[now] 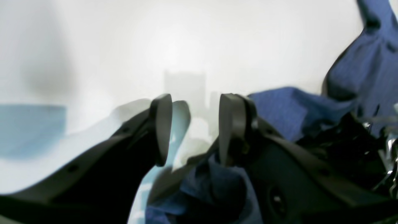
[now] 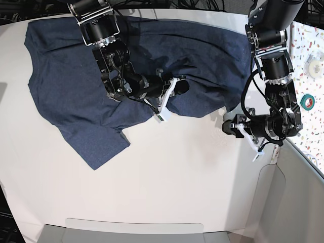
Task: Layout the t-shirt on the table in an organized manner, then fold the t-shirt properly
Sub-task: 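Grasp the side edge with the left gripper and pull it outward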
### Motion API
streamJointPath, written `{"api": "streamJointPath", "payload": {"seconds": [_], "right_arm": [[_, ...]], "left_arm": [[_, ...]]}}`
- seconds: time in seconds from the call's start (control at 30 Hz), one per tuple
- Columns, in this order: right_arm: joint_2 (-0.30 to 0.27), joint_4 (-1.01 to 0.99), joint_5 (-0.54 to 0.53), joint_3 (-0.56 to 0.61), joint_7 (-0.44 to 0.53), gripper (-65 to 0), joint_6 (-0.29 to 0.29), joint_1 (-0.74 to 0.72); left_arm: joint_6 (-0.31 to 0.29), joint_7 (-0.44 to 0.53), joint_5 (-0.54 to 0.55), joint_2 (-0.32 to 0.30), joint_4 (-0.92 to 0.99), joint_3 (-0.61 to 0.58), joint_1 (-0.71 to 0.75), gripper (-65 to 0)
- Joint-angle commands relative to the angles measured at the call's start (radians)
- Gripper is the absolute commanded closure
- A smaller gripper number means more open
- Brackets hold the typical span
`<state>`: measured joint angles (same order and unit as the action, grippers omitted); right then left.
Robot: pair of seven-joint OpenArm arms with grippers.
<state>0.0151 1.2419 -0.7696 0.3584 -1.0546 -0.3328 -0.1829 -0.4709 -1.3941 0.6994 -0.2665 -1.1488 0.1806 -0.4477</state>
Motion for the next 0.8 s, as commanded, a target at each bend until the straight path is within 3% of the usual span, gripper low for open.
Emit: {"api": "streamJointPath", "payload": {"seconds": [0.0,0.1,0.27,0.4,0.5,0.6,0.77], "right_arm": [[-0.002,-0.011,0.008,-0.003,-0.023,0.0,0.016,0.003],[-0.002,-0.011,0.008,-0.003,-0.023,0.0,0.016,0.003],[-0.004,-0.011,0.008,0.003,0.01,0.0,0.016,0.004],[-0.014,-0.011,0.008,0.003,0.012,0.0,0.016,0.004],[-0.014,-0.011,0.008,0.003,0.012,0.0,0.016,0.004],[-0.016,-0.011,0.008,0.003,0.012,0.0,0.016,0.004],[-0.017,-0.011,0.008,0.003,0.012,0.0,0.016,0.004]], "left_arm": [[0.001,-0.002,0.013,-0.01,-0.013,-0.005,-0.023,-24.7],[0.014,-0.002,0.013,-0.01,-0.013,-0.011,-0.023,-24.7],[0.107,-0.002,0.042,-0.015,-0.018,-0.011,-0.021,-24.7],[0.179,-0.002,0.233,-0.041,-0.018,-0.028,-0.023,-24.7],[0.246,-0.002,0.335,-0.092,-0.02,-0.151,-0.024,-24.7],[0.246,-0.002,0.417,-0.121,-0.02,-0.212,-0.024,-24.7],[0.248,-0.002,0.447,-0.172,-0.02,-0.223,-0.013,-24.7]]}}
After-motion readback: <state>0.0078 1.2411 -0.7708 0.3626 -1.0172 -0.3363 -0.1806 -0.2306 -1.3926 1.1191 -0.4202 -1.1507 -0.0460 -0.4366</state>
